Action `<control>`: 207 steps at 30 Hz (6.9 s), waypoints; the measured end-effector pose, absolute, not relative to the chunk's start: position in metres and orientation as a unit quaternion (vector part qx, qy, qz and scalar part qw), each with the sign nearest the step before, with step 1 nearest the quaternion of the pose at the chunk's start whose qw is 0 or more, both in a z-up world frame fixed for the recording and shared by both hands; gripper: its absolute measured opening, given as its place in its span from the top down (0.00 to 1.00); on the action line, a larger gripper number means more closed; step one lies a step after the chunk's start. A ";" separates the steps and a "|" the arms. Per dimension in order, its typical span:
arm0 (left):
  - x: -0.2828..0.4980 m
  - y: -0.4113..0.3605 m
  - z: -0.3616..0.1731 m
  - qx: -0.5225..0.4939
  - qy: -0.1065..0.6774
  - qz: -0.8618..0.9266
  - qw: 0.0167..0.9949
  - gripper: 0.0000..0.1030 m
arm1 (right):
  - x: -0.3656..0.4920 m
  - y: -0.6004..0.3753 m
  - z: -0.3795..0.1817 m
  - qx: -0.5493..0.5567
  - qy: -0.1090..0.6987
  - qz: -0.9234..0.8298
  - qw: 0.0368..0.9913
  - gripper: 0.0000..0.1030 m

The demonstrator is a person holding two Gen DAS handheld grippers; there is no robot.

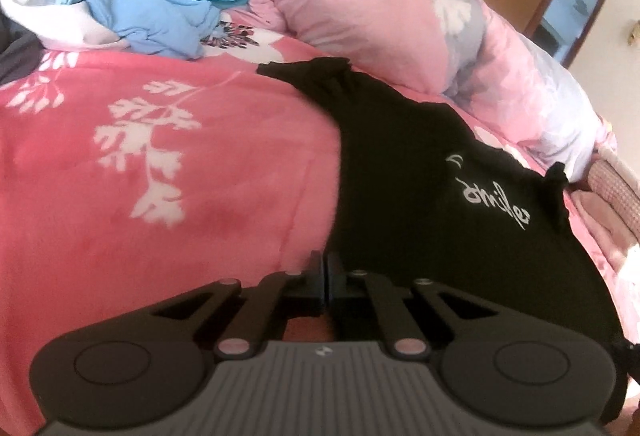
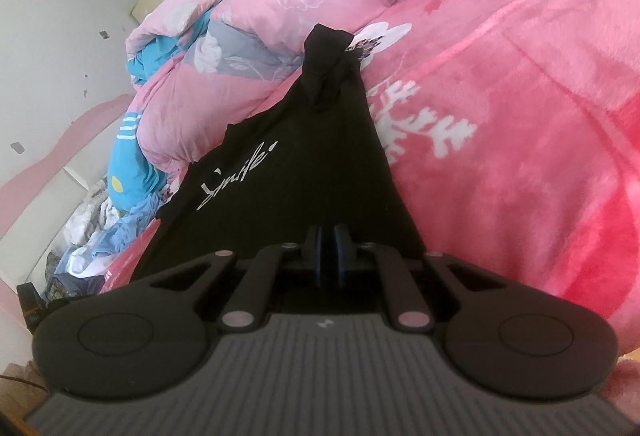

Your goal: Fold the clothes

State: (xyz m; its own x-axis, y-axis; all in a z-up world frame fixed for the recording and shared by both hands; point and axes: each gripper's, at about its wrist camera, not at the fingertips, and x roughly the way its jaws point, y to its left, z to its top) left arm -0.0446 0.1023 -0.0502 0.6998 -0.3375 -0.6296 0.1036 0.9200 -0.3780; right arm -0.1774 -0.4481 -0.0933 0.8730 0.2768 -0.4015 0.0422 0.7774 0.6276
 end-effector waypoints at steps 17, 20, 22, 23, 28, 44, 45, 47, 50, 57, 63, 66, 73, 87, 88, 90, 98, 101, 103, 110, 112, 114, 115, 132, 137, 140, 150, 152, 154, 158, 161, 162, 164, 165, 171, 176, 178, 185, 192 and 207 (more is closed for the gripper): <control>-0.130 0.086 -0.044 -0.030 0.387 -0.167 0.907 0.83 | -0.175 -0.451 -0.095 0.338 0.242 0.065 0.907 0.94; -0.133 0.103 -0.044 -0.059 0.391 -0.160 0.905 0.86 | -0.176 -0.451 -0.095 0.339 0.242 0.066 0.907 0.94; -0.135 0.110 -0.044 -0.055 0.393 -0.148 0.906 0.89 | -0.177 -0.451 -0.095 0.339 0.242 0.067 0.907 0.95; -0.137 0.113 -0.044 -0.050 0.395 -0.142 0.906 0.91 | -0.177 -0.451 -0.095 0.339 0.241 0.067 0.907 0.94; -0.139 0.128 -0.037 -0.055 0.395 -0.122 0.909 0.91 | -0.177 -0.452 -0.095 0.341 0.241 0.066 0.906 0.94; 0.033 0.102 -0.016 -0.173 0.412 -0.176 0.877 0.42 | -0.178 -0.452 -0.096 0.345 0.240 0.063 0.905 0.94; 0.045 0.098 -0.021 -0.179 0.418 -0.177 0.873 0.42 | -0.178 -0.452 -0.096 0.345 0.240 0.063 0.905 0.94; 0.065 0.089 -0.030 -0.181 0.424 -0.176 0.870 0.42 | -0.177 -0.452 -0.096 0.345 0.240 0.063 0.905 0.94; 0.083 0.081 -0.039 -0.174 0.419 -0.169 0.875 0.46 | -0.177 -0.452 -0.096 0.346 0.240 0.063 0.905 0.94; 0.104 0.081 -0.050 -0.178 0.411 -0.147 0.882 0.97 | -0.175 -0.452 -0.096 0.345 0.241 0.062 0.905 0.94; 0.104 0.105 -0.060 -0.200 0.390 -0.116 0.892 0.97 | -0.174 -0.452 -0.096 0.344 0.241 0.062 0.905 0.94; 0.103 0.102 -0.062 -0.180 0.384 -0.115 0.898 0.97 | -0.173 -0.452 -0.096 0.345 0.241 0.061 0.905 0.94; 0.075 0.119 -0.042 -0.204 0.389 -0.129 0.889 0.68 | -0.171 -0.452 -0.096 0.348 0.241 0.058 0.904 0.94; -0.108 0.129 -0.040 -0.210 0.442 -0.226 0.842 0.65 | -0.172 -0.450 -0.097 0.353 0.236 0.054 0.904 0.94; -0.115 0.129 -0.043 -0.210 0.441 -0.227 0.843 0.65 | -0.172 -0.450 -0.097 0.352 0.236 0.054 0.904 0.94; -0.121 0.130 -0.048 -0.211 0.441 -0.221 0.844 0.70 | -0.172 -0.450 -0.097 0.351 0.236 0.053 0.905 0.94; -0.123 0.133 -0.052 -0.214 0.427 -0.207 0.854 0.76 | -0.175 -0.448 -0.096 0.344 0.235 0.049 0.908 0.94; -0.122 0.133 -0.052 -0.213 0.420 -0.204 0.858 0.76 | -0.177 -0.447 -0.096 0.340 0.235 0.048 0.909 0.94; -0.122 0.130 -0.053 -0.204 0.417 -0.204 0.862 0.76 | -0.178 -0.448 -0.096 0.339 0.235 0.048 0.910 0.94; -0.123 0.122 -0.055 -0.183 0.405 -0.178 0.878 0.98 | -0.178 -0.447 -0.096 0.339 0.234 0.047 0.910 0.94; -0.128 0.122 -0.049 -0.187 0.394 -0.170 0.884 0.98 | -0.178 -0.448 -0.096 0.339 0.235 0.048 0.910 0.94; -0.130 0.128 -0.047 -0.185 0.390 -0.149 0.890 0.98 | -0.179 -0.448 -0.096 0.339 0.234 0.049 0.910 0.94; -0.128 0.132 -0.051 -0.193 0.393 -0.140 0.888 0.98 | -0.179 -0.448 -0.096 0.339 0.234 0.049 0.910 0.94; -0.153 0.140 -0.068 -0.231 0.440 -0.202 0.844 0.73 | -0.177 -0.449 -0.096 0.339 0.235 0.050 0.910 0.94; -0.157 0.135 -0.070 -0.204 0.445 -0.182 0.853 0.98 | -0.178 -0.449 -0.096 0.339 0.235 0.049 0.910 0.94; -0.157 0.137 -0.069 -0.187 0.451 -0.176 0.855 0.98 | -0.178 -0.448 -0.096 0.339 0.234 0.049 0.910 0.94; -0.165 0.134 -0.081 -0.183 0.472 -0.194 0.840 0.76 | -0.179 -0.448 -0.096 0.341 0.234 0.048 0.909 0.94; -0.166 0.137 -0.083 -0.181 0.478 -0.188 0.839 0.77 | -0.179 -0.449 -0.096 0.341 0.234 0.048 0.909 0.94; -0.168 0.146 -0.078 -0.195 0.469 -0.181 0.842 0.75 | -0.179 -0.449 -0.095 0.341 0.236 0.048 0.909 0.94; -0.163 0.158 -0.054 -0.184 0.445 -0.161 0.862 0.65 | -0.186 -0.454 -0.087 0.353 0.241 0.046 0.903 0.87; -0.149 0.159 -0.029 -0.171 0.417 -0.162 0.878 0.59 | -0.186 -0.458 -0.073 0.341 0.245 0.029 0.907 0.76; -0.142 0.157 -0.021 -0.168 0.408 -0.166 0.882 0.58 | -0.185 -0.460 -0.068 0.335 0.246 0.022 0.909 0.76; -0.122 0.148 -0.006 -0.162 0.392 -0.179 0.887 0.57 | -0.182 -0.464 -0.057 0.325 0.249 0.008 0.912 0.75; -0.111 0.141 0.001 -0.160 0.385 -0.189 0.889 0.56 | -0.178 -0.467 -0.052 0.324 0.252 0.000 0.912 0.75; -0.038 0.084 0.030 -0.144 0.353 -0.248 0.891 0.48 | -0.139 -0.474 -0.010 0.309 0.253 -0.012 0.917 0.74; 0.032 0.030 0.030 -0.111 0.334 -0.257 0.900 0.46 | -0.090 -0.461 0.033 0.262 0.250 0.015 0.932 0.74; 0.060 0.013 0.021 -0.106 0.332 -0.258 0.901 0.46 | -0.064 -0.451 0.047 0.239 0.254 0.030 0.937 0.74; 0.139 -0.023 -0.009 -0.093 0.320 -0.246 0.910 0.46 | 0.055 -0.398 0.070 0.132 0.282 0.089 0.946 0.74; 0.168 -0.029 -0.046 -0.098 0.321 -0.229 0.914 0.46 | 0.176 -0.348 0.049 0.053 0.330 0.133 0.933 0.74; 0.176 0.000 -0.074 -0.162 0.314 -0.201 0.913 0.47 | 0.350 -0.217 0.004 -0.037 0.440 0.299 0.846 0.74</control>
